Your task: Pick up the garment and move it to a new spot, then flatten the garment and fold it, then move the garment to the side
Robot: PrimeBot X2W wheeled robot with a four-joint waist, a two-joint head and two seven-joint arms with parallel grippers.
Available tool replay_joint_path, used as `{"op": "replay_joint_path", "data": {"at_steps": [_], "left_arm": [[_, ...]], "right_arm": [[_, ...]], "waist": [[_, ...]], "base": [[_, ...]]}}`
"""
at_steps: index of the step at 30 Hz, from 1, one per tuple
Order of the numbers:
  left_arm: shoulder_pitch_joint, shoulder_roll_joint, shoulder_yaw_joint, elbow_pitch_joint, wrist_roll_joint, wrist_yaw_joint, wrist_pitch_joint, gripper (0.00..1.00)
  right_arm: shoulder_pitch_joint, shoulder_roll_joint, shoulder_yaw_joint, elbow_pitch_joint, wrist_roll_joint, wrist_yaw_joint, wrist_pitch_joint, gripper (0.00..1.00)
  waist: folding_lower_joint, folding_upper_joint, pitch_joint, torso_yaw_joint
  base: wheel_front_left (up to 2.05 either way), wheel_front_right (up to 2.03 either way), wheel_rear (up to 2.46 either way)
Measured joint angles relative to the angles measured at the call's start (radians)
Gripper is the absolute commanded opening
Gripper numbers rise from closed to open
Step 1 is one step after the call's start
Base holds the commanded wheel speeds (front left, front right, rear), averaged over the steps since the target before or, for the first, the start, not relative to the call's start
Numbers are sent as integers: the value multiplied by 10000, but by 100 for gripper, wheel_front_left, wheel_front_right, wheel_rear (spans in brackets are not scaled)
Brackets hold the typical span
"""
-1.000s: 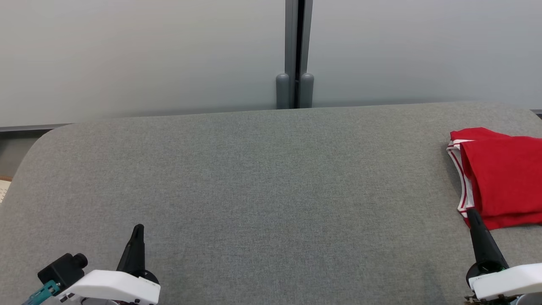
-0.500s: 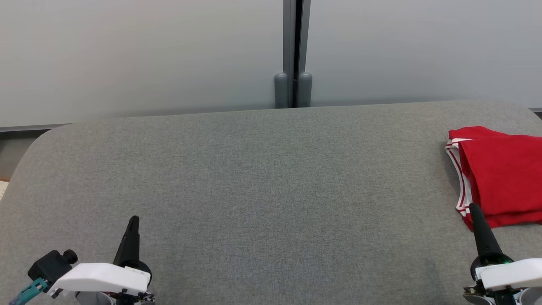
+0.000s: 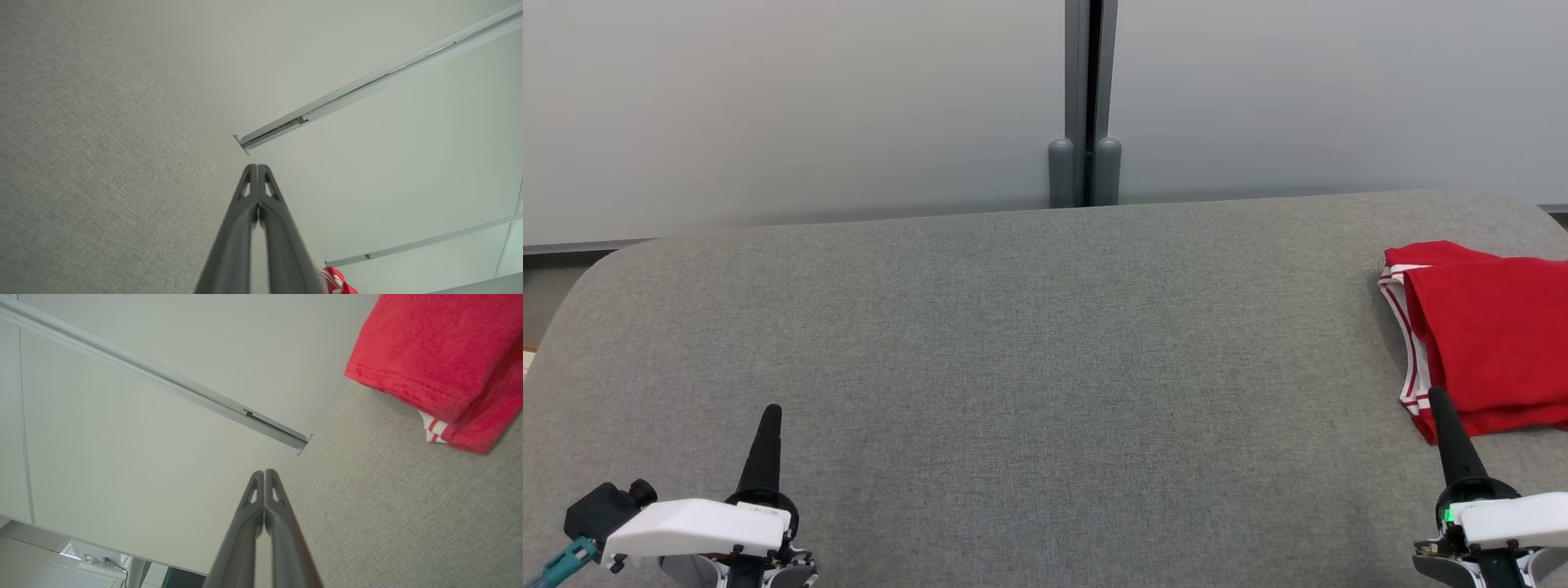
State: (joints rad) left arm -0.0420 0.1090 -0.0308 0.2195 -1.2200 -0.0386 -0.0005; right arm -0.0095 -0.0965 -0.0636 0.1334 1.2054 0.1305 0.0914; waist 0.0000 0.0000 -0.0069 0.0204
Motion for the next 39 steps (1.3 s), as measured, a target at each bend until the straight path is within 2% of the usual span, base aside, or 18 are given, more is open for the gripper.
{"op": "replay_joint_path", "data": {"at_steps": [39], "left_arm": [[-443,-368,965,188,-2899,-662,765,0]], "right_arm": [[-690,299,-297,817,2993,0,92,0]], "waist": [[0,0,68,-140]], "base": [[0,0,0]]}}
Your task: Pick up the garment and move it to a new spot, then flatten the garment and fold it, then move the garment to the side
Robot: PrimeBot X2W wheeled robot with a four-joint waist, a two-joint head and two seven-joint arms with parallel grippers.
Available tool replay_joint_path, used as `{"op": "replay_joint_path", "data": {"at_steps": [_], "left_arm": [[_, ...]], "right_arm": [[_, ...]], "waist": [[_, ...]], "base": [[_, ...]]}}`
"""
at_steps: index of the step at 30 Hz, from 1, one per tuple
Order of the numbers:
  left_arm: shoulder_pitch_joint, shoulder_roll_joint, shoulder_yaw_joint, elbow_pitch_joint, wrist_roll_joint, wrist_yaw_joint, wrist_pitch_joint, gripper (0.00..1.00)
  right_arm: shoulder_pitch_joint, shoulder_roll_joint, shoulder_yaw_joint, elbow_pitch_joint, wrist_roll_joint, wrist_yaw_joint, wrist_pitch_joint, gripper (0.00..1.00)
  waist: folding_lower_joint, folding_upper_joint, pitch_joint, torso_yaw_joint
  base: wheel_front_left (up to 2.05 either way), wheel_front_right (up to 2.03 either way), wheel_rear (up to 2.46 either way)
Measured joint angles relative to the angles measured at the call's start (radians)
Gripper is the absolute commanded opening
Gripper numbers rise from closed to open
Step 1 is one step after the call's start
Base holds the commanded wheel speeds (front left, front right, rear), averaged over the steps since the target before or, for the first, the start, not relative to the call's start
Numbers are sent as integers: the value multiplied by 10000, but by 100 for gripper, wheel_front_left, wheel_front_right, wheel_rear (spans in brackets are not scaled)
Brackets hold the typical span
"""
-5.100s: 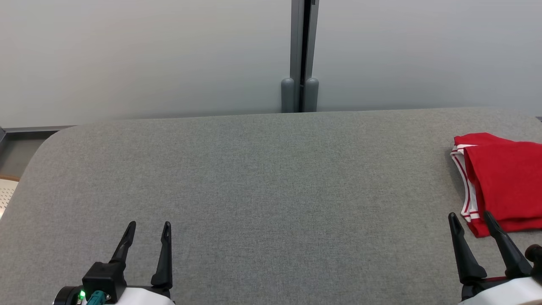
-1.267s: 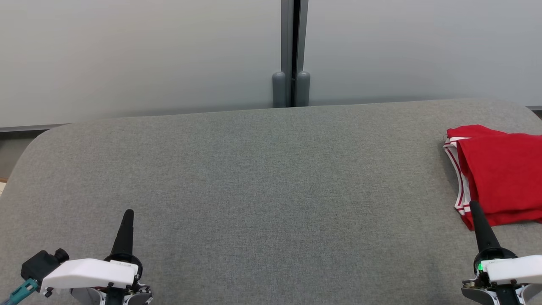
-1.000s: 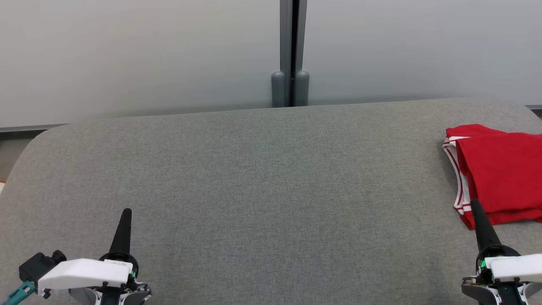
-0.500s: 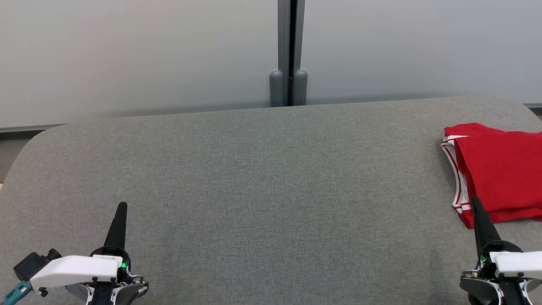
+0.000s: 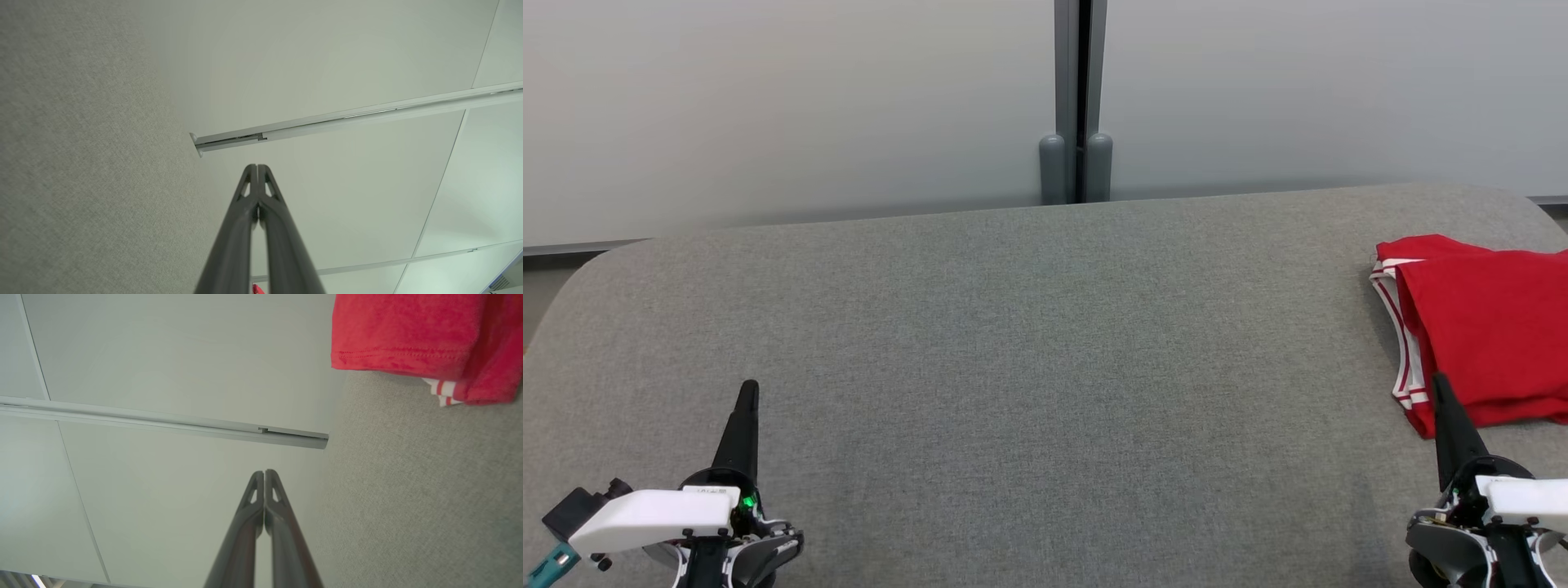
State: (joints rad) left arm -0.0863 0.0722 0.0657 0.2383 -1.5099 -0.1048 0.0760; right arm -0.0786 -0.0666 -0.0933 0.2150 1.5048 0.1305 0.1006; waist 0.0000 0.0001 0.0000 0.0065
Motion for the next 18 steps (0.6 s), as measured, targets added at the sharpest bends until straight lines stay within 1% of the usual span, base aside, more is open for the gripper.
{"op": "replay_joint_path", "data": {"at_steps": [18], "left_arm": [[-120,-161,362,63,-1078,-236,291,0]], "right_arm": [[-246,117,-127,307,1076,0,42,0]], "waist": [[0,0,32,-64]], "base": [[0,0,0]]}}
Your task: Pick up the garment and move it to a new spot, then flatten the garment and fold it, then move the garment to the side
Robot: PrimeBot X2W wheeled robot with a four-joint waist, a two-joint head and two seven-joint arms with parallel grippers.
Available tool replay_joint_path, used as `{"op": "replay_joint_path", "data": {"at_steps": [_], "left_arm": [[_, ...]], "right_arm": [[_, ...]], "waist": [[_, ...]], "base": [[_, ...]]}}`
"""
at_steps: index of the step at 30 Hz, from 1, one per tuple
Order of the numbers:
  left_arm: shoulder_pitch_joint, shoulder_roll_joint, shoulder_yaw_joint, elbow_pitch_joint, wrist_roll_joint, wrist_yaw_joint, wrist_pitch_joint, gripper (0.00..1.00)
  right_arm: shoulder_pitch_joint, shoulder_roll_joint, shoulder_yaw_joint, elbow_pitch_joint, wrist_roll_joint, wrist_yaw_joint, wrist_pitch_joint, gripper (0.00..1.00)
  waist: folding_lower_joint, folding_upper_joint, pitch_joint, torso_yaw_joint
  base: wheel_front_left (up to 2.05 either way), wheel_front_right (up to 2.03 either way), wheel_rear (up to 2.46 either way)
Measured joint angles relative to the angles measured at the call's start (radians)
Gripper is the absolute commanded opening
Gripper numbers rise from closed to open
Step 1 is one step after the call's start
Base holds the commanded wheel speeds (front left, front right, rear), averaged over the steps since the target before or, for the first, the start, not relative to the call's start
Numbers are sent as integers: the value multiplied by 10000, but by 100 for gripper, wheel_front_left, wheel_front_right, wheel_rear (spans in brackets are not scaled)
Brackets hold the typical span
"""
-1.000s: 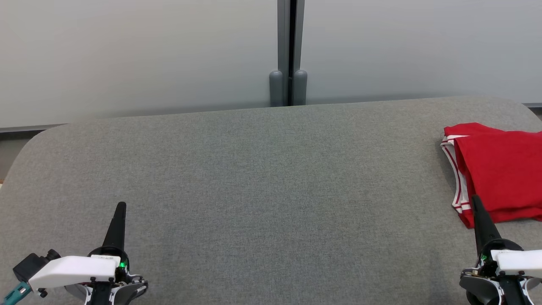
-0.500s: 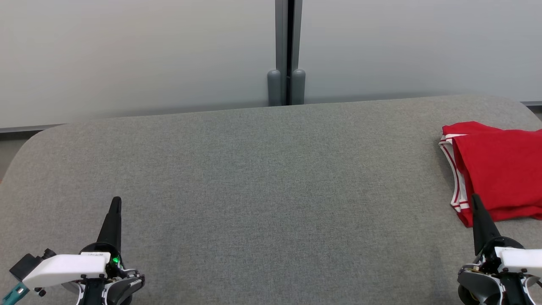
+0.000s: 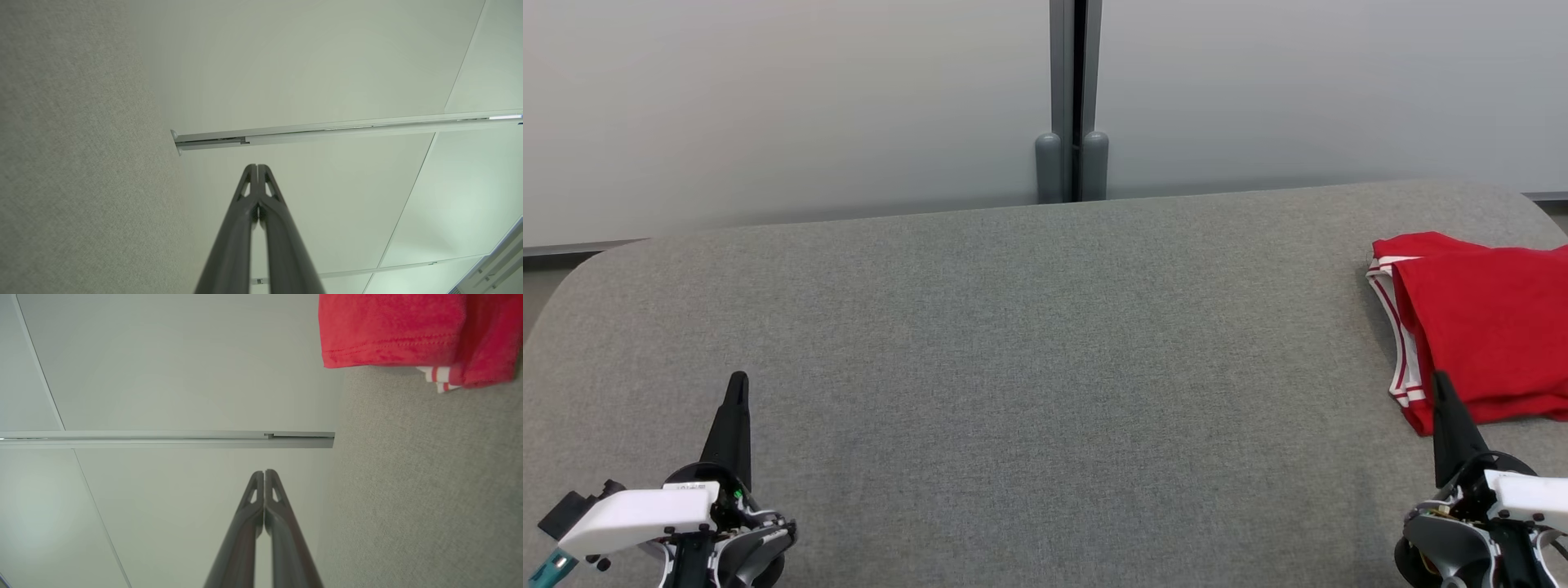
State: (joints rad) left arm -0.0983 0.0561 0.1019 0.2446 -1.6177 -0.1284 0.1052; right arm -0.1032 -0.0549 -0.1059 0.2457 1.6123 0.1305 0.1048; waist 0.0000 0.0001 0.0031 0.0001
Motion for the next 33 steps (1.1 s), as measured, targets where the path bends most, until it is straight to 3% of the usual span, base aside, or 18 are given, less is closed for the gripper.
{"op": "replay_joint_path", "data": {"at_steps": [33], "left_arm": [[-35,-27,58,4,-21,-15,46,0]], "right_arm": [[-6,25,-38,6,52,0,23,0]], "waist": [[0,0,0,-1]], "base": [[0,0,0]]}}
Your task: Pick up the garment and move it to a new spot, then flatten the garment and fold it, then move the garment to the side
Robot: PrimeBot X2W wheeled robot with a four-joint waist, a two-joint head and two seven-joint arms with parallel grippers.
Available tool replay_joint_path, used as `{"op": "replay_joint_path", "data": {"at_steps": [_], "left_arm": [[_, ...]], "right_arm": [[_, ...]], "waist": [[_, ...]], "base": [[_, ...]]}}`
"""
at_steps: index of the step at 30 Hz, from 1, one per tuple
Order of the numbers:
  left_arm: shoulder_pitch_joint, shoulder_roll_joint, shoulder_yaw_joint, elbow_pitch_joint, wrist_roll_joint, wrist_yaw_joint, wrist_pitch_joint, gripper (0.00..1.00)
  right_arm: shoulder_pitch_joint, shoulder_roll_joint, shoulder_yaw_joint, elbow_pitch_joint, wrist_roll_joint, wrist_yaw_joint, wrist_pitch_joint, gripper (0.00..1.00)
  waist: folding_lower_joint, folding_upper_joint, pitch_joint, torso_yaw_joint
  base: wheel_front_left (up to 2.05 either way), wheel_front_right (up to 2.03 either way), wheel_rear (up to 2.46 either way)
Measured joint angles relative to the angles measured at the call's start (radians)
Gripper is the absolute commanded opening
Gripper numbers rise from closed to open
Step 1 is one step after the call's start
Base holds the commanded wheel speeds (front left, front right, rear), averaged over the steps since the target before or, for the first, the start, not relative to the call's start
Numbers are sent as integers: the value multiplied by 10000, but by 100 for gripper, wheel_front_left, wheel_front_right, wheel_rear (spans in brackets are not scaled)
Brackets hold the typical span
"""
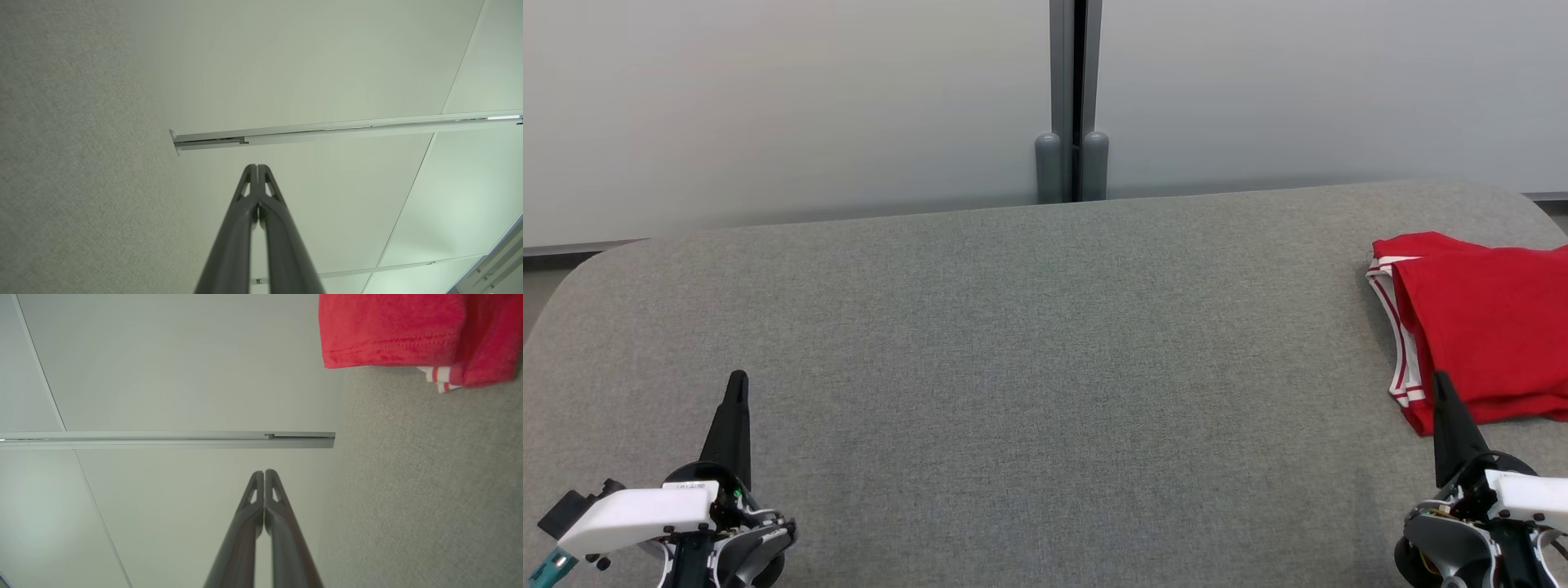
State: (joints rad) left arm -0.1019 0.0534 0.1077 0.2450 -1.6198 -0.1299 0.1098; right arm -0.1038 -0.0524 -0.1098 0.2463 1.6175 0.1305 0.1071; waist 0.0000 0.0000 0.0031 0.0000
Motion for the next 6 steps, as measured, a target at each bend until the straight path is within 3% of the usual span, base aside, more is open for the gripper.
{"op": "replay_joint_path", "data": {"at_steps": [6], "left_arm": [[0,-4,8,0,2,0,0,0]], "right_arm": [[-1,2,-4,0,0,0,2,0]], "waist": [[0,0,0,0]], "base": [[0,0,0]]}}
